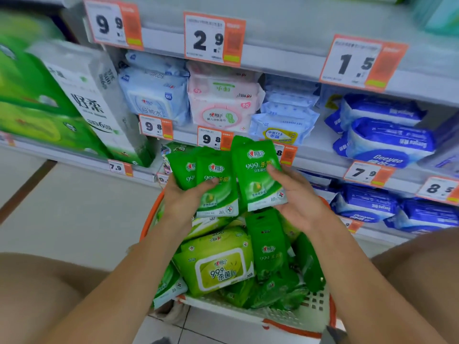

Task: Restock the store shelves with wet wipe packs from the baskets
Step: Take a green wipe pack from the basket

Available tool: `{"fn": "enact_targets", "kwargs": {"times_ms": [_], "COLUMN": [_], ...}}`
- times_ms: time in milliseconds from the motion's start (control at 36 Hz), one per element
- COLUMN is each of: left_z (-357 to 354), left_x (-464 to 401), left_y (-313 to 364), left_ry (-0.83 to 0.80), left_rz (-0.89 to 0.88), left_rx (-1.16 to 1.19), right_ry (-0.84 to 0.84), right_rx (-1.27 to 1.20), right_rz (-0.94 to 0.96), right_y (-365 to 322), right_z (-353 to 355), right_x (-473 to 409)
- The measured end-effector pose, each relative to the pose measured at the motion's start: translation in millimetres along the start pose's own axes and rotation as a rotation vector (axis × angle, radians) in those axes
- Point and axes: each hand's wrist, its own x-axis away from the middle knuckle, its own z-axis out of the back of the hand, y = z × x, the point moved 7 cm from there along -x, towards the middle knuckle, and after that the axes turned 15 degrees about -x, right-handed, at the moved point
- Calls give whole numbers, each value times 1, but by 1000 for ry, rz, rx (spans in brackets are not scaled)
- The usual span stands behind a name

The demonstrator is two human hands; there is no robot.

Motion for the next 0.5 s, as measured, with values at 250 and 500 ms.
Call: {"fn": "enact_targets", "kwargs": {"times_ms": [250, 500], "left_z": [-41, -36], "left_x": [26, 48], "left_y": [41, 162], "left_ry": [-247, -660], "left_rz": [19, -147], "left_rx": [167, -186], "right_ry": [80, -292], "right_rx": [185, -9], "right_rz": [235, 9], "right_y": [0, -37], "right_z": [-55, -149], "right_x": [11, 36]}}
